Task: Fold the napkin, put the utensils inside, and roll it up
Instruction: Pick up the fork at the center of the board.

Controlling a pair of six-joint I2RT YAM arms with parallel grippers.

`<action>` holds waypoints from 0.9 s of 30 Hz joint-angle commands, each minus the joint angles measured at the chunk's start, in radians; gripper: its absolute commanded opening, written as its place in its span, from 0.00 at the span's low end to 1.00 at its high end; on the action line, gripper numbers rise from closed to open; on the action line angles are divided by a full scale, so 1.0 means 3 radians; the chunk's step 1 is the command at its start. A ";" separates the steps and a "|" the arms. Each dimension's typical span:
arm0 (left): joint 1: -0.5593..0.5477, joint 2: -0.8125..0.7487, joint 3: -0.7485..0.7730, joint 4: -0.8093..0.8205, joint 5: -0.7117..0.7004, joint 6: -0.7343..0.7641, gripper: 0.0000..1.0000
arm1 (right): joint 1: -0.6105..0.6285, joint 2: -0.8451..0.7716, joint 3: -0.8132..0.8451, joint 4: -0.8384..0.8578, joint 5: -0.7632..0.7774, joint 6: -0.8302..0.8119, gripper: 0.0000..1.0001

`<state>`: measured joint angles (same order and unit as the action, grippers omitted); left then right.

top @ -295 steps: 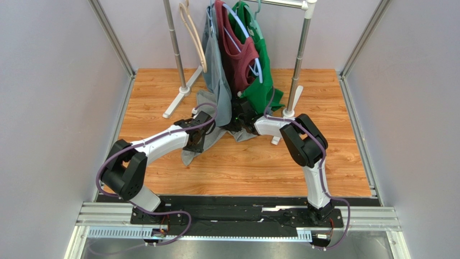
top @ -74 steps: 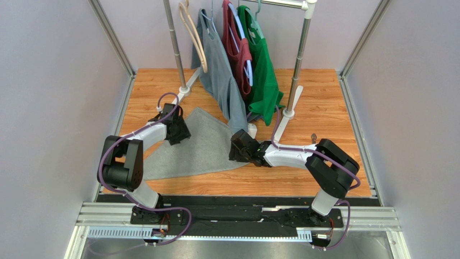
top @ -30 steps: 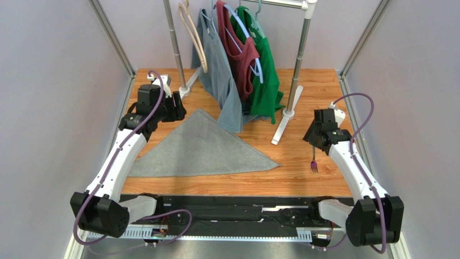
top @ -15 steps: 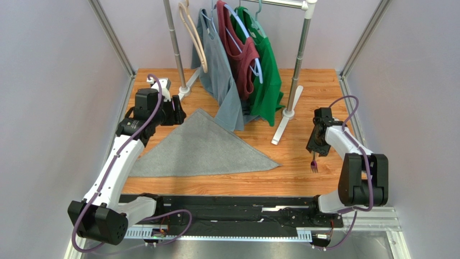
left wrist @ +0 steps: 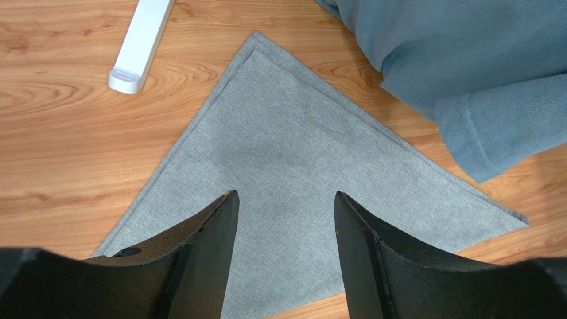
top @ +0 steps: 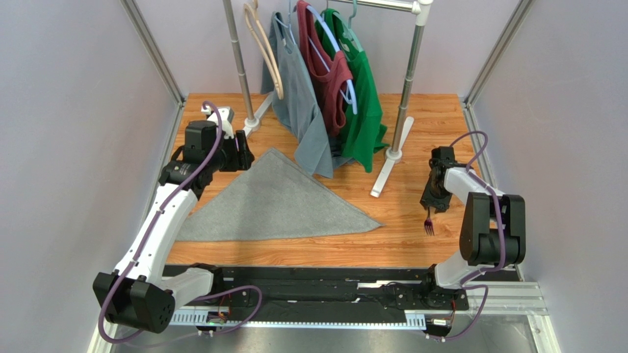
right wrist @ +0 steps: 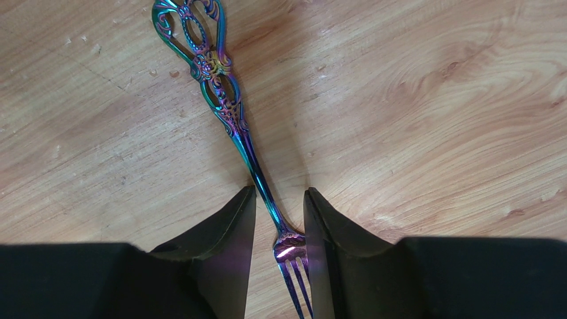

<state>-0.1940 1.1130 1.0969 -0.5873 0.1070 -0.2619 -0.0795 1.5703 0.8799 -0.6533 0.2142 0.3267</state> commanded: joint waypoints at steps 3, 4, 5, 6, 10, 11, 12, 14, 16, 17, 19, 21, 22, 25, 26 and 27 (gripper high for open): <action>0.0013 0.0013 -0.0011 0.0045 0.0032 0.0065 0.64 | -0.0077 0.0114 0.0028 0.0102 -0.0008 0.0061 0.31; 0.0013 0.0018 -0.0016 0.0045 0.0042 0.0065 0.64 | -0.0077 0.0119 0.0018 0.0107 -0.0029 0.0082 0.27; 0.0013 0.0018 -0.0016 0.0045 0.0047 0.0060 0.64 | -0.0077 0.0119 -0.0003 0.0112 -0.0034 0.0102 0.25; 0.0013 0.0023 -0.0016 0.0045 0.0052 0.0050 0.64 | -0.0077 0.0129 -0.0008 0.0127 -0.0059 0.0123 0.23; 0.0013 0.0023 -0.0016 0.0045 0.0063 0.0050 0.64 | -0.0077 0.0119 -0.0029 0.0137 -0.0126 0.0169 0.17; 0.0013 0.0018 -0.0011 0.0045 0.0068 0.0050 0.64 | -0.0077 0.0109 -0.0039 0.0137 -0.0146 0.0174 0.15; 0.0013 0.0013 -0.0011 0.0045 0.0058 0.0055 0.64 | -0.0077 0.0099 -0.0049 0.0148 -0.0192 0.0179 0.12; 0.0013 0.0002 -0.0016 0.0045 0.0052 0.0050 0.64 | -0.0077 0.0043 -0.0054 0.0143 -0.0203 0.0189 0.04; 0.0013 -0.0008 -0.0016 0.0045 0.0042 0.0050 0.64 | -0.0077 0.0002 -0.0054 0.0122 -0.0218 0.0189 0.00; 0.0013 -0.0008 -0.0016 0.0045 0.0047 0.0055 0.64 | -0.0077 -0.0044 -0.0054 0.0107 -0.0238 0.0189 0.00; 0.0013 -0.0018 -0.0011 0.0045 0.0047 0.0050 0.64 | -0.0077 -0.0095 -0.0059 0.0096 -0.0264 0.0199 0.00; 0.0013 -0.0033 -0.0016 0.0050 0.0042 0.0050 0.64 | -0.0077 -0.0182 -0.0059 0.0061 -0.0315 0.0210 0.00; 0.0013 -0.0033 -0.0016 0.0045 0.0042 0.0050 0.64 | -0.0077 -0.0213 -0.0054 0.0051 -0.0335 0.0210 0.00; 0.0013 -0.0044 -0.0021 0.0045 0.0047 0.0045 0.64 | -0.0083 -0.0392 -0.0019 -0.0021 -0.0438 0.0179 0.00; 0.0013 -0.0044 -0.0021 0.0050 0.0052 0.0040 0.64 | -0.0078 -0.0488 0.0002 -0.0072 -0.0463 0.0174 0.00; 0.0013 -0.0054 -0.0016 0.0050 0.0057 0.0039 0.64 | -0.0077 -0.0535 0.0022 -0.0103 -0.0474 0.0159 0.00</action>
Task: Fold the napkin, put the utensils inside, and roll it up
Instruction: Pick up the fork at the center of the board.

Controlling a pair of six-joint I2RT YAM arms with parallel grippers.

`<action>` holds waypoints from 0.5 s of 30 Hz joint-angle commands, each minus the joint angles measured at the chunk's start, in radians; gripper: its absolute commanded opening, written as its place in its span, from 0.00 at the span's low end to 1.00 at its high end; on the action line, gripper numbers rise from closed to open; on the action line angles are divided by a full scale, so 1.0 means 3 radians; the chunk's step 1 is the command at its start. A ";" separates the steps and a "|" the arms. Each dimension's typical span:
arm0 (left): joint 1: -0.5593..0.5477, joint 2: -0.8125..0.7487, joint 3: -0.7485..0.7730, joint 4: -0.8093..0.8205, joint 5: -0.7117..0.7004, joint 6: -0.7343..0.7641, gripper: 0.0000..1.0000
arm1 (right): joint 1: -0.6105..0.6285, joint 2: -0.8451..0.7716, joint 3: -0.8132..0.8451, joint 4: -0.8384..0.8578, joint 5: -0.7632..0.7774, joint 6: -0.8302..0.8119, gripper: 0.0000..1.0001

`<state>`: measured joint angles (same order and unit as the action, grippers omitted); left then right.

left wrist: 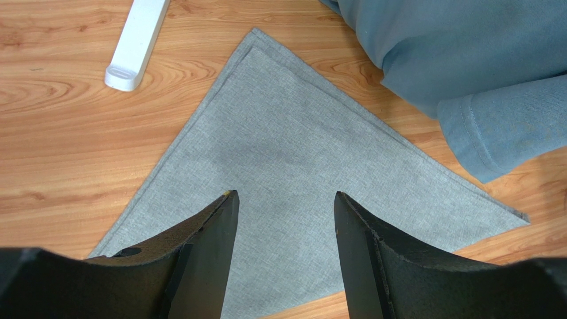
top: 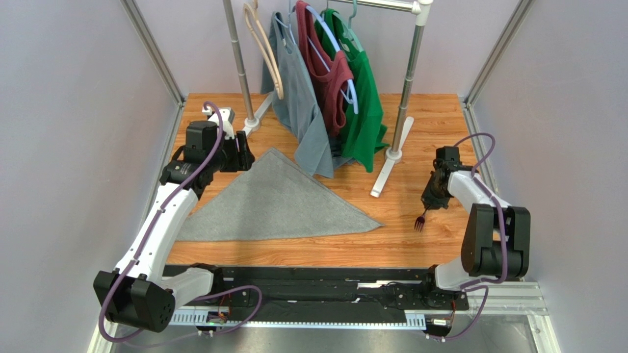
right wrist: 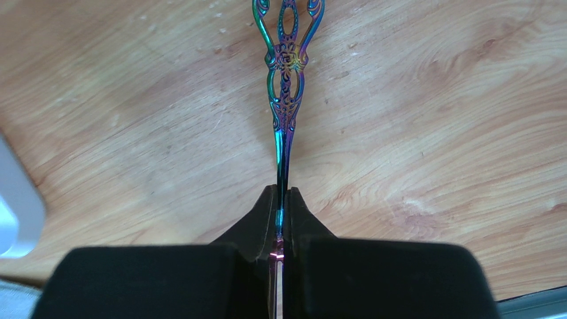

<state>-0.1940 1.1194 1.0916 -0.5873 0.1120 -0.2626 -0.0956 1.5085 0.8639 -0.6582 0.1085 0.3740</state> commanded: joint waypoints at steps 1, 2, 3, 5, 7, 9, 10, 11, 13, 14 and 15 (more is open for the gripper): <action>0.0013 -0.0081 0.0002 0.0055 0.0046 0.0037 0.64 | -0.0024 -0.0370 0.0106 -0.0117 -0.0132 -0.0019 0.00; 0.0013 -0.0086 0.0002 0.0055 0.0051 0.0032 0.64 | -0.0024 -0.0406 0.0122 -0.0178 -0.0167 -0.0025 0.00; 0.0013 -0.0086 -0.0003 0.0055 0.0051 0.0032 0.64 | -0.0024 -0.0492 0.0127 -0.0204 -0.0188 -0.0030 0.00; 0.0013 -0.0096 0.0007 0.0055 0.0056 0.0027 0.64 | -0.0019 -0.0574 0.0117 -0.0255 -0.0315 0.0021 0.00; 0.0013 -0.0106 0.0002 0.0060 0.0051 0.0027 0.64 | 0.0006 -0.0728 0.0097 -0.0270 -0.0514 0.0092 0.00; 0.0013 -0.0121 0.0002 0.0055 0.0056 0.0022 0.64 | 0.0205 -0.0835 0.0071 -0.0270 -0.0694 0.0190 0.00; 0.0013 -0.0121 0.0002 0.0061 0.0061 0.0017 0.64 | 0.0302 -0.0922 0.0076 -0.0276 -0.0724 0.0205 0.00; 0.0013 -0.0127 0.0002 0.0066 0.0077 0.0011 0.64 | 0.0602 -0.0943 0.0111 -0.0306 -0.0710 0.0256 0.00; 0.0013 -0.0127 -0.0008 0.0066 0.0087 0.0001 0.64 | 0.0869 -0.0948 0.0168 -0.0332 -0.0699 0.0307 0.00; 0.0013 -0.0122 -0.0003 0.0066 0.0102 0.0001 0.64 | 0.1104 -0.0928 0.0198 -0.0357 -0.0699 0.0358 0.00; 0.0013 -0.0121 -0.0008 0.0071 0.0097 0.0001 0.64 | 0.1227 -0.0902 0.0259 -0.0362 -0.0714 0.0440 0.00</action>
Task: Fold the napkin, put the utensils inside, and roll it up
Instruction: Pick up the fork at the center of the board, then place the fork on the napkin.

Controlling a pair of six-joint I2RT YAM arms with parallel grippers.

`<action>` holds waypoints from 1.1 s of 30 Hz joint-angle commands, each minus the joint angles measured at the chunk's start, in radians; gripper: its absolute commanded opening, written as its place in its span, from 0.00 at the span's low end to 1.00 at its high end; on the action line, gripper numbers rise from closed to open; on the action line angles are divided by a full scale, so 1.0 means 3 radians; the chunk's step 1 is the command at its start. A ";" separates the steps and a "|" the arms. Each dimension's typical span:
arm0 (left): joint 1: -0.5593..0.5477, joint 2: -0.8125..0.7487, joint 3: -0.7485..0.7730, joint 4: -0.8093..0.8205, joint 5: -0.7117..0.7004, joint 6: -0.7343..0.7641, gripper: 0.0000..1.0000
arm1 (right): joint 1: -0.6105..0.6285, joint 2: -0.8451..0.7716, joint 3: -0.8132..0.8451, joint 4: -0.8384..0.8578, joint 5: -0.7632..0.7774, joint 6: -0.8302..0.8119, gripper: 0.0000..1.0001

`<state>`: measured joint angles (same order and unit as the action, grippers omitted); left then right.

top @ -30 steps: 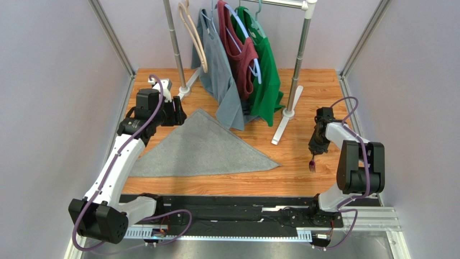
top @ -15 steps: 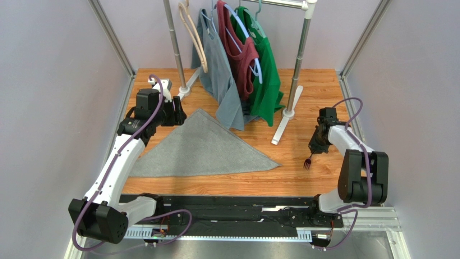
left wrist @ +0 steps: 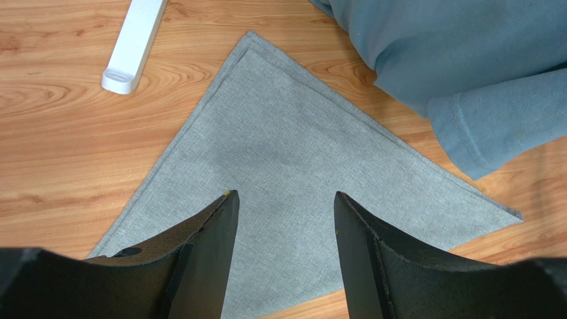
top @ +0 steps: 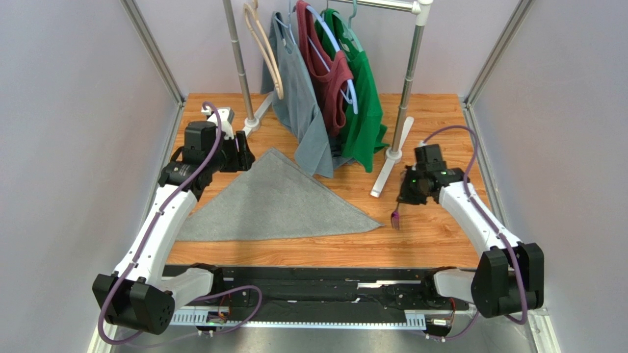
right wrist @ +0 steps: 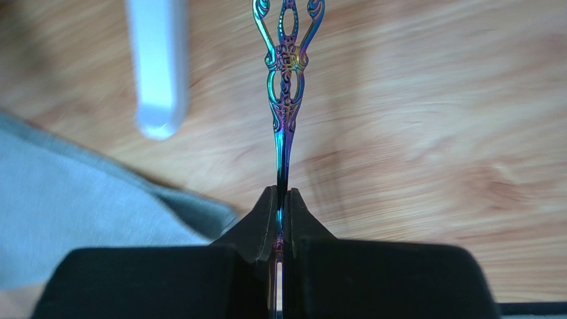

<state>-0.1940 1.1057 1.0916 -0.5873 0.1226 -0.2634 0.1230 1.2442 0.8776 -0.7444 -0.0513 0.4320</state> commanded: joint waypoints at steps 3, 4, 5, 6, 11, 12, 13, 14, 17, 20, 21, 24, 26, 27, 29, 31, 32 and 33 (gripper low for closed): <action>0.0013 -0.0076 -0.0003 0.0061 0.0046 0.0004 0.64 | 0.0974 0.0101 0.0341 -0.0060 -0.0162 0.0446 0.00; 0.0013 -0.0081 0.0002 0.0061 0.0041 0.0004 0.64 | 0.1102 0.0152 0.0378 -0.0060 -0.0121 0.0487 0.00; 0.0013 -0.0096 0.0002 0.0061 0.0031 0.0009 0.64 | 0.1341 0.0244 0.0423 -0.0034 -0.0120 0.0523 0.00; 0.0013 -0.0091 -0.0003 0.0061 0.0021 0.0014 0.64 | 0.1465 0.0316 0.0510 -0.0009 -0.0125 0.0554 0.00; 0.0013 -0.0091 0.0002 0.0061 -0.0005 0.0019 0.64 | 0.2125 0.0867 0.0909 0.0124 -0.0294 0.0228 0.00; 0.0013 -0.0096 -0.0003 0.0061 -0.0010 0.0019 0.64 | 0.2197 0.0960 0.1006 0.0109 -0.0304 0.0136 0.00; 0.0013 -0.0106 0.0002 0.0061 -0.0020 0.0019 0.64 | 0.2339 0.1082 0.1194 0.0023 -0.0315 -0.0063 0.00; 0.0013 -0.0106 -0.0003 0.0056 -0.0030 0.0024 0.64 | 0.2402 0.1266 0.1297 -0.0024 -0.0310 -0.0146 0.00; 0.0013 -0.0106 0.0002 0.0040 -0.0138 0.0024 0.64 | 0.2642 0.1487 0.1564 -0.0075 -0.0243 -0.0437 0.00; 0.0023 -0.0091 0.0012 0.0004 -0.0281 0.0009 0.64 | 0.2785 0.1686 0.1773 -0.0096 -0.0294 -0.0677 0.00; 0.0033 -0.0086 0.0017 -0.0001 -0.0296 0.0004 0.64 | 0.2821 0.1743 0.1814 -0.0096 -0.0330 -0.0744 0.00; 0.0130 -0.0025 0.0038 -0.0062 -0.0327 -0.0032 0.64 | 0.2949 0.1809 0.1912 -0.0111 -0.0361 -0.0974 0.00; 0.0222 0.0011 0.0048 -0.0072 -0.0291 -0.0052 0.64 | 0.3072 0.1835 0.1917 -0.0101 -0.0325 -0.1137 0.00; 0.0318 0.0016 0.0048 -0.0072 -0.0281 -0.0063 0.64 | 0.3113 0.1835 0.1922 -0.0086 -0.0295 -0.1189 0.00; 0.0416 0.0011 0.0043 -0.0062 -0.0245 -0.0078 0.64 | 0.3230 0.1845 0.1942 -0.0039 -0.0238 -0.1291 0.00; 0.0544 -0.0014 0.0028 -0.0037 -0.0255 -0.0078 0.64 | 0.3327 0.1866 0.1993 0.0002 -0.0197 -0.1424 0.00; 0.0585 -0.0019 0.0017 -0.0032 -0.0250 -0.0083 0.64 | 0.3358 0.1866 0.2009 0.0012 -0.0182 -0.1531 0.00; 0.0611 -0.0019 0.0017 -0.0026 -0.0250 -0.0083 0.64 | 0.3384 0.1876 0.2034 0.0047 -0.0167 -0.1674 0.00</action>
<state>-0.0513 1.1110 1.0916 -0.6102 0.0467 -0.2783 1.1000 1.7996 1.4231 -0.7666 -0.1291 0.0853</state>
